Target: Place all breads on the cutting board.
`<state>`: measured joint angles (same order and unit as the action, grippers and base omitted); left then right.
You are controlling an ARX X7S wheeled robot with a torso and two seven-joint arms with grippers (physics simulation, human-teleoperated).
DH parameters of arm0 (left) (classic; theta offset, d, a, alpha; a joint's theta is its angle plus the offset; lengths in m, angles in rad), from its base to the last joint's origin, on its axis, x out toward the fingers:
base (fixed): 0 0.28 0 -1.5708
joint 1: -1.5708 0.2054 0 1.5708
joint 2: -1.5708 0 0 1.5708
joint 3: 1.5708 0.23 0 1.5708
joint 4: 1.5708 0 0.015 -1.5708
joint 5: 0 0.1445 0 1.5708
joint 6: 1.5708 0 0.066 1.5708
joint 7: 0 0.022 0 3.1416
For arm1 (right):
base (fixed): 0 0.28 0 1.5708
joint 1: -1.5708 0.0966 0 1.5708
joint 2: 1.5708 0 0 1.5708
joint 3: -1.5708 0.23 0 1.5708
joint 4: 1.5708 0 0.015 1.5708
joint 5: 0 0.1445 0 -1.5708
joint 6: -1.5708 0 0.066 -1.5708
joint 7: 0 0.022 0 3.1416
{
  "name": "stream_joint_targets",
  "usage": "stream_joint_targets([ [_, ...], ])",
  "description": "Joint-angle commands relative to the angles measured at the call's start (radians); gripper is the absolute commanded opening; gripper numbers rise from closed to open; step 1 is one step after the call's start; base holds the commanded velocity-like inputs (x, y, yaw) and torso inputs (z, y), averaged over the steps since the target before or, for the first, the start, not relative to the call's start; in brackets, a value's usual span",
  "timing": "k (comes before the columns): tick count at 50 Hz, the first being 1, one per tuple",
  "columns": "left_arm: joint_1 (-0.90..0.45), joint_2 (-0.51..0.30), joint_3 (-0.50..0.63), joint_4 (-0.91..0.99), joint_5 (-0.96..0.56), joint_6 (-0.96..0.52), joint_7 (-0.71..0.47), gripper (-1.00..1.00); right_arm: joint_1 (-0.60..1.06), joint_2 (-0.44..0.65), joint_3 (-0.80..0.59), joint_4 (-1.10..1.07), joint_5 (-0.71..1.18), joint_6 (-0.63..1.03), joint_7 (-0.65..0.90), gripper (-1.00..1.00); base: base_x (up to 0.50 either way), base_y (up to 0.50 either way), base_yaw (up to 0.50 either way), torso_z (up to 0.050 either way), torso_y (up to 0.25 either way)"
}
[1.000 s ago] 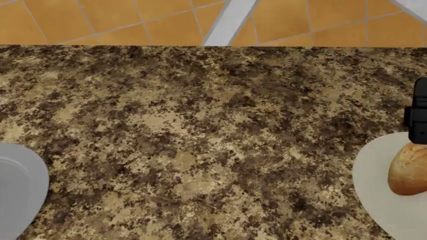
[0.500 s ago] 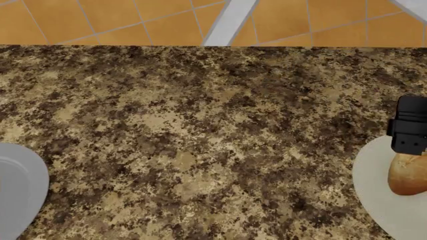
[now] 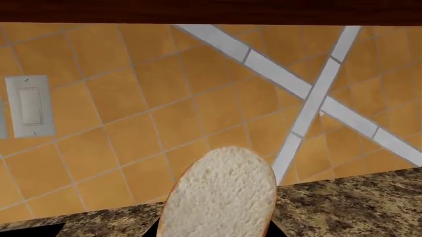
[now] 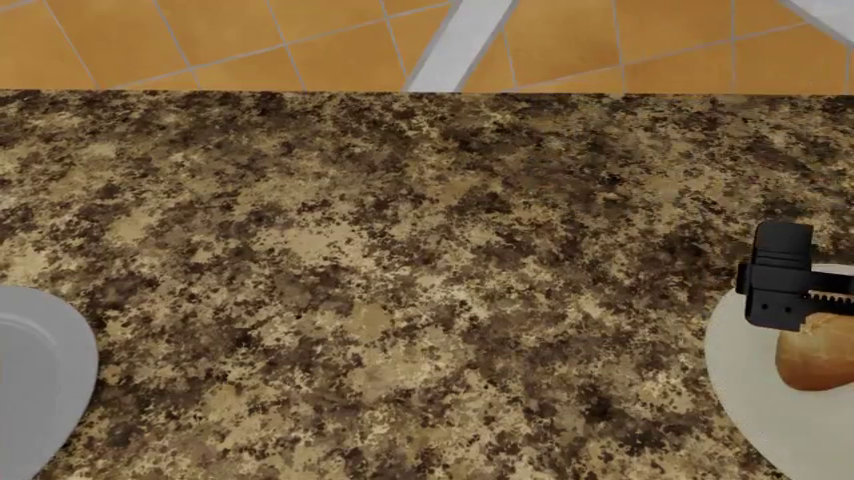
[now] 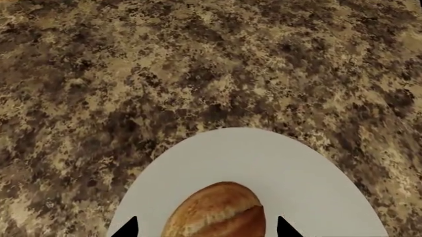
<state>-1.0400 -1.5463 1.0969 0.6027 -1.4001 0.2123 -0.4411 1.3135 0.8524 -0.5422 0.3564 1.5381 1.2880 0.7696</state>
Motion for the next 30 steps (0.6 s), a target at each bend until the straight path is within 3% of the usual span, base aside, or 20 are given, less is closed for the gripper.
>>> stream_joint_targets([
  [1, -0.002, 0.000, -0.001, -0.001, -0.026, 0.023, 0.005, -1.00, -0.012, -0.012, -0.018, 0.021, -0.019, -0.011, -0.023, 1.00, 0.00, 0.00, 0.00, 0.000, 0.000],
  [30, 0.019, 0.002, 0.006, 0.003, -0.013, 0.051, -0.001, -1.00, -0.079, -0.006, -0.051, 0.028, -0.038, -0.032, -0.046, 1.00, 0.00, 0.00, 0.00, 0.000, 0.000],
])
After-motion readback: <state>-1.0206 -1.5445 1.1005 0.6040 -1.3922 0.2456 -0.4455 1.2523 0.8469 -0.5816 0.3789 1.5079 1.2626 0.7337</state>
